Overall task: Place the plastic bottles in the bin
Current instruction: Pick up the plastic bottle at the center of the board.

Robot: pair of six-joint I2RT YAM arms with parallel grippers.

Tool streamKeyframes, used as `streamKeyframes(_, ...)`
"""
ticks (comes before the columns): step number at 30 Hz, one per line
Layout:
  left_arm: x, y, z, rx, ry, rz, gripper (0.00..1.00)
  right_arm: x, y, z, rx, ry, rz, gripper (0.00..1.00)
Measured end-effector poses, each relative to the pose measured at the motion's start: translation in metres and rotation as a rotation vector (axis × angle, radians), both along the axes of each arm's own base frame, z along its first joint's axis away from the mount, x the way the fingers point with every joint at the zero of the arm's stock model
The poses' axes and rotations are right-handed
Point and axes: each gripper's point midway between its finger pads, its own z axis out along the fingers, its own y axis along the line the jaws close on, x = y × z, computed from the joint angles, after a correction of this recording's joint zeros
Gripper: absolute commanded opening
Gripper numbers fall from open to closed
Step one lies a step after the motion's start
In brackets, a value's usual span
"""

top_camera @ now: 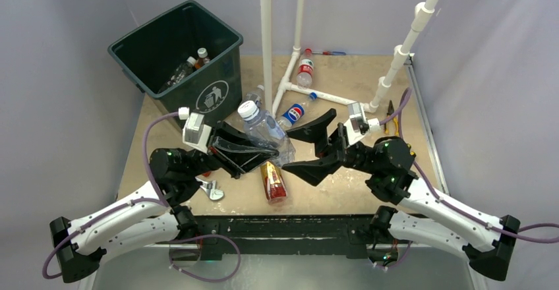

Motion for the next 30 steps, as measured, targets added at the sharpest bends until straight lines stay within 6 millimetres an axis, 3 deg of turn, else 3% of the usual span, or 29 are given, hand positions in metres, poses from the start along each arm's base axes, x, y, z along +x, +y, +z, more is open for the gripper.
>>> streamKeyframes(6, 0.004, -0.001, -0.004, 0.001, 0.018, 0.01, 0.0, 0.007, 0.015, -0.007, -0.013, 0.029, 0.02, 0.73)
streamKeyframes(12, 0.009, -0.001, -0.005, -0.001, 0.036, 0.031, 0.0, 0.002, 0.021, -0.008, -0.018, 0.031, 0.056, 0.4)
streamKeyframes(13, 0.011, -0.001, -0.005, -0.002, 0.041, 0.038, 0.04, 0.001, 0.021, -0.008, -0.017, 0.03, 0.062, 0.35)
streamKeyframes(17, 0.013, -0.002, -0.006, 0.002, 0.057, 0.047, 0.43, -0.002, 0.021, -0.007, -0.018, 0.011, 0.074, 0.18)
streamKeyframes(22, 0.017, -0.006, -0.016, 0.059, 0.087, 0.062, 0.91, -0.006, 0.015, -0.002, -0.008, -0.013, 0.071, 0.07)
streamKeyframes(27, 0.023, 0.0, -0.02, 0.088, 0.114, 0.113, 0.99, -0.011, 0.006, 0.005, 0.009, -0.052, 0.06, 0.06)
streamKeyframes(30, 0.026, 0.012, -0.009, 0.073, 0.105, 0.168, 0.99, -0.013, 0.002, 0.003, -0.005, -0.067, 0.049, 0.05)
